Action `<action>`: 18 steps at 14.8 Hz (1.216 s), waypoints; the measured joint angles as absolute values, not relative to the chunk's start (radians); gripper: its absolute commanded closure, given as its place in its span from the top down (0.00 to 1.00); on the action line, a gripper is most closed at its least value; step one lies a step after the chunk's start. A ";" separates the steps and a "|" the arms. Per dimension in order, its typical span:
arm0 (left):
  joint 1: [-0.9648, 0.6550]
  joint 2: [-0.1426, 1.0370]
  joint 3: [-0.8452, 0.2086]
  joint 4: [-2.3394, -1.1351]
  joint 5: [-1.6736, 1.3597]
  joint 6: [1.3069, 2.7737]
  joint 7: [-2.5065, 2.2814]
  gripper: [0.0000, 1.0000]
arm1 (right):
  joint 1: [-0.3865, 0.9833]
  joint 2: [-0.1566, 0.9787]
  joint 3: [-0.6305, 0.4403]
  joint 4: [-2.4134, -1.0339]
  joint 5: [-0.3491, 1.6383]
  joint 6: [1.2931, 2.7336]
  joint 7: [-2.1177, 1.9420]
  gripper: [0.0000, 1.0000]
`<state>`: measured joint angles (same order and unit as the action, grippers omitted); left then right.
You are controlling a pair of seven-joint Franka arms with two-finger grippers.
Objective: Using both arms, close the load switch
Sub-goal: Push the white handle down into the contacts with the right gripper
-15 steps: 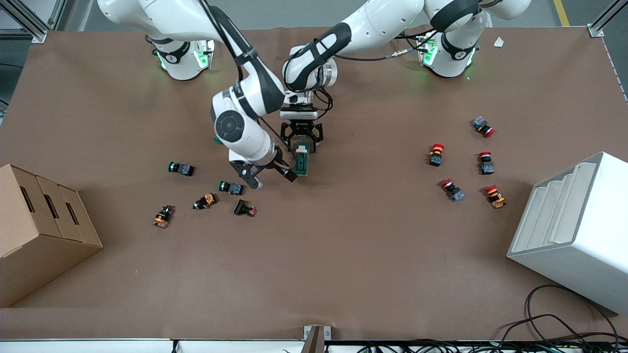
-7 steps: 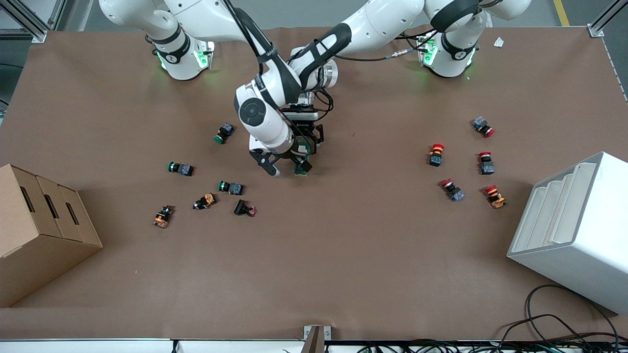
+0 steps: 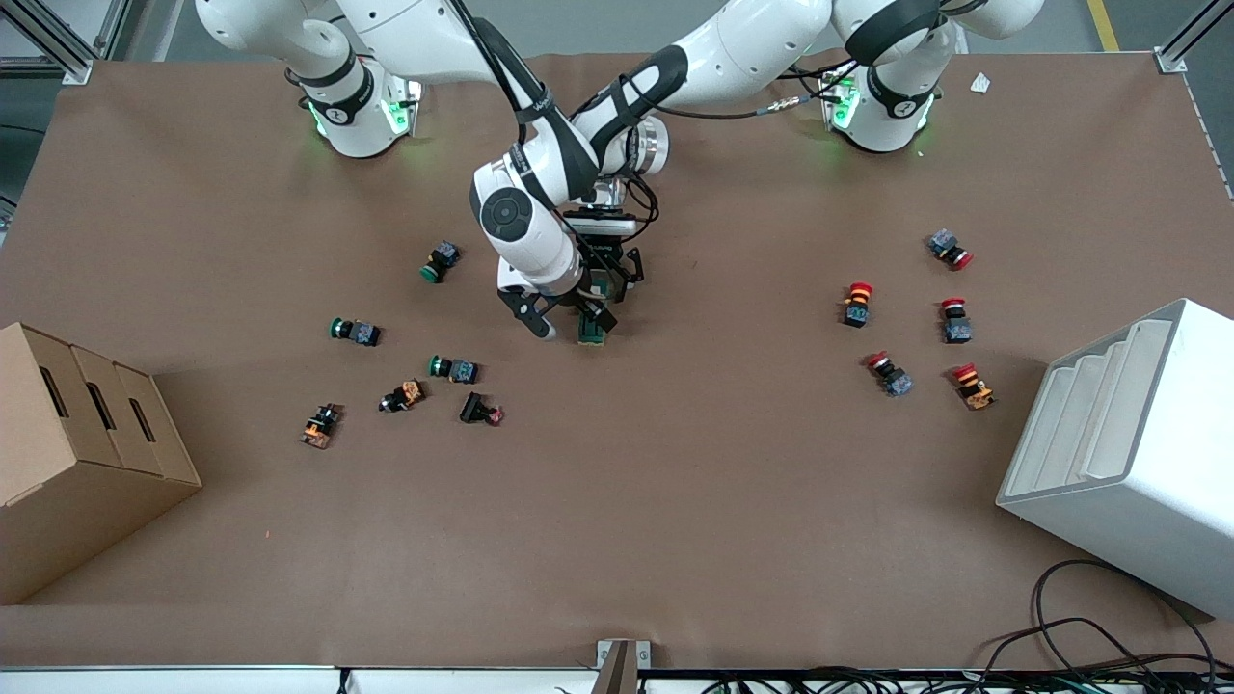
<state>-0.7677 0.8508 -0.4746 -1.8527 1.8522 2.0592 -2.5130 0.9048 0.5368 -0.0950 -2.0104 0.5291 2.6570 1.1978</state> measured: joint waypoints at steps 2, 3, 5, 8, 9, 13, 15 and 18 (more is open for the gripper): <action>-0.771 0.853 -0.475 -1.854 1.856 2.048 -2.516 1.00 | 0.911 0.537 -0.098 -2.012 0.529 2.663 1.203 1.00; -0.776 0.855 -0.475 -1.853 1.856 2.037 -2.517 1.00 | 0.915 0.537 -0.098 -2.010 0.529 2.666 1.207 1.00; -0.790 0.863 -0.474 -1.847 1.856 2.007 -2.519 1.00 | 0.927 0.540 -0.096 -1.993 0.534 2.668 1.232 1.00; -0.813 0.873 -0.472 -1.838 1.856 1.971 -2.519 1.00 | 0.938 0.541 -0.098 -1.980 0.535 2.660 1.256 1.00; -0.816 0.874 -0.471 -1.837 1.856 1.966 -2.519 1.00 | 0.938 0.541 -0.098 -1.979 0.535 2.660 1.257 1.00; -0.821 0.875 -0.468 -1.836 1.856 1.963 -2.519 1.00 | 0.934 0.542 -0.105 -1.961 0.536 2.623 1.269 1.00; -0.821 0.876 -0.468 -1.835 1.856 1.962 -2.519 1.00 | 0.913 0.541 -0.111 -1.914 0.539 2.539 1.273 1.00; -0.822 0.877 -0.467 -1.834 1.856 1.962 -2.519 1.00 | 0.866 0.542 -0.113 -1.839 0.541 2.507 1.273 1.00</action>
